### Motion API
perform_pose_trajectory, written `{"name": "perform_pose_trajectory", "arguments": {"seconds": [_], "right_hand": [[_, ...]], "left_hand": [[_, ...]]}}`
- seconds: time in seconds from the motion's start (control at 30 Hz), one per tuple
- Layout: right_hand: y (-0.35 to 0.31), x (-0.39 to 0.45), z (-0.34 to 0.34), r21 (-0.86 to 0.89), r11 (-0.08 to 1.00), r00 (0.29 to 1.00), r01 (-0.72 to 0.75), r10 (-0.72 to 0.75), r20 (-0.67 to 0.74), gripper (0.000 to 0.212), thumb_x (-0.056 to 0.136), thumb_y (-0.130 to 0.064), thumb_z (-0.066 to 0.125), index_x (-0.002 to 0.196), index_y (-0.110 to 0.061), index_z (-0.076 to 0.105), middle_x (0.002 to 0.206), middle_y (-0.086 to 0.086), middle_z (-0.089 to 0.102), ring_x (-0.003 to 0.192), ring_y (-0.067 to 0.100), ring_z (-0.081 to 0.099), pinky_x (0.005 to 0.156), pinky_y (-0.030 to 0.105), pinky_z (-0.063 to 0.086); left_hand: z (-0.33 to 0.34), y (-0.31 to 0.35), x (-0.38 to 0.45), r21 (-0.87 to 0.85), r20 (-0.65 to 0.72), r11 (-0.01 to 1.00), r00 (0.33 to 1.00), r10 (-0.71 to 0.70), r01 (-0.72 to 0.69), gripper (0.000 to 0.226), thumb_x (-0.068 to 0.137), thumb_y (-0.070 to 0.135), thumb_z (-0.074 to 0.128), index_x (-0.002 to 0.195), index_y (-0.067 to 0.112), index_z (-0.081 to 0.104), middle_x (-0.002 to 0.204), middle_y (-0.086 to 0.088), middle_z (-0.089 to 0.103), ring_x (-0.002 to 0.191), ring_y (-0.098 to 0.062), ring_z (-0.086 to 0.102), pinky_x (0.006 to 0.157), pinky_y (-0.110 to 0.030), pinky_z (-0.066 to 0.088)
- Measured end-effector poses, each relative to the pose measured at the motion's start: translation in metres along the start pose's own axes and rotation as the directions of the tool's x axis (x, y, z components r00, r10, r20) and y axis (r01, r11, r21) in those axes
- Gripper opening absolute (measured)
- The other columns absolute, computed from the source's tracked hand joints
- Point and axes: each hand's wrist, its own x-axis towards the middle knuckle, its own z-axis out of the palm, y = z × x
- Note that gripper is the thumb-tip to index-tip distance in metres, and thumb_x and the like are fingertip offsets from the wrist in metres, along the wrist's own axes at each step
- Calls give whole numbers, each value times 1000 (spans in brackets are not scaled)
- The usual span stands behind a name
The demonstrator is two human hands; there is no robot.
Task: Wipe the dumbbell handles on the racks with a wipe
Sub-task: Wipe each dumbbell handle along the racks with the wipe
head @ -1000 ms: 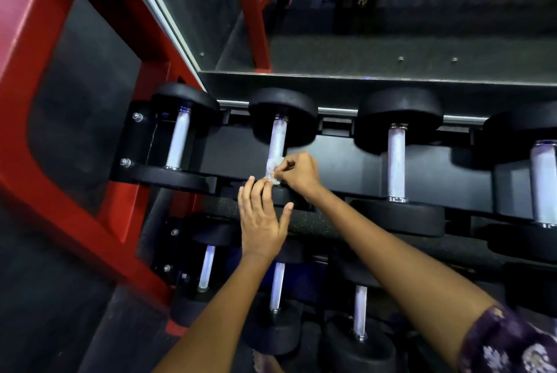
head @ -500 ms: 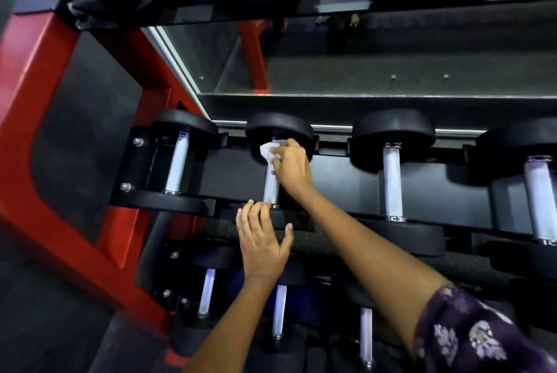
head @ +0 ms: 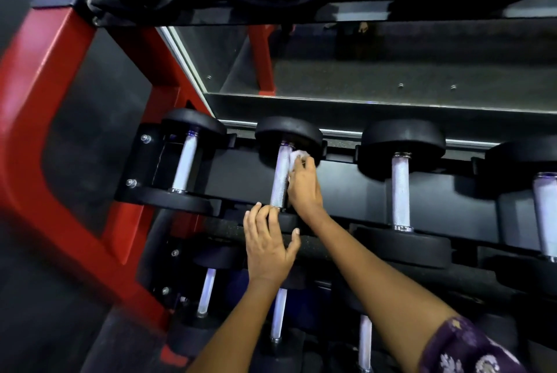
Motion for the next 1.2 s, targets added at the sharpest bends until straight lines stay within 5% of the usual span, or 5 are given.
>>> {"name": "perform_pose_trajectory", "arguments": {"seconds": [0.2,0.73,0.9,1.03,1.2], "right_hand": [[5,0,-8,-169,973,988,154,-153,18,45,91,2,39,135,-3,40,131,13,39,107,30,49,82,34,42],[-13,20,-8,-275,903,943,330,-303,137,48,88,4,46,135,-1,44,141,9,43,128,28,44,102,32,39],[-9,13,-15,-341,559,632,756,-485,604,24,85,-10,50,102,-6,66,106,14,62,109,29,52,106,33,29],[-7,43,-38,-299,612,655,732,-511,556,26,85,-10,51,106,-7,65,109,10,62,113,28,52,106,36,25],[-24,33,-42,-182,582,459,793,-373,806,32,89,-22,42,110,-12,64,110,10,63,106,29,56,86,38,46]], "left_hand": [[-1,0,-1,-10,9,1000,1000,-5,5,46,88,37,45,119,3,42,118,-13,39,120,-34,40,110,-48,23],[1,0,-1,8,9,1000,1000,1,-1,45,89,37,45,119,3,42,118,-13,40,120,-34,40,111,-47,23],[-3,2,-1,7,47,1000,999,-5,5,47,89,38,46,120,2,44,119,-14,44,121,-34,40,111,-48,24],[-5,-4,-2,30,88,1000,996,2,-5,49,91,40,45,121,1,45,117,-16,49,120,-33,40,110,-47,25],[-8,-2,-1,32,110,999,994,-5,1,50,91,42,43,122,2,44,119,-13,45,122,-32,39,111,-47,24]]}}
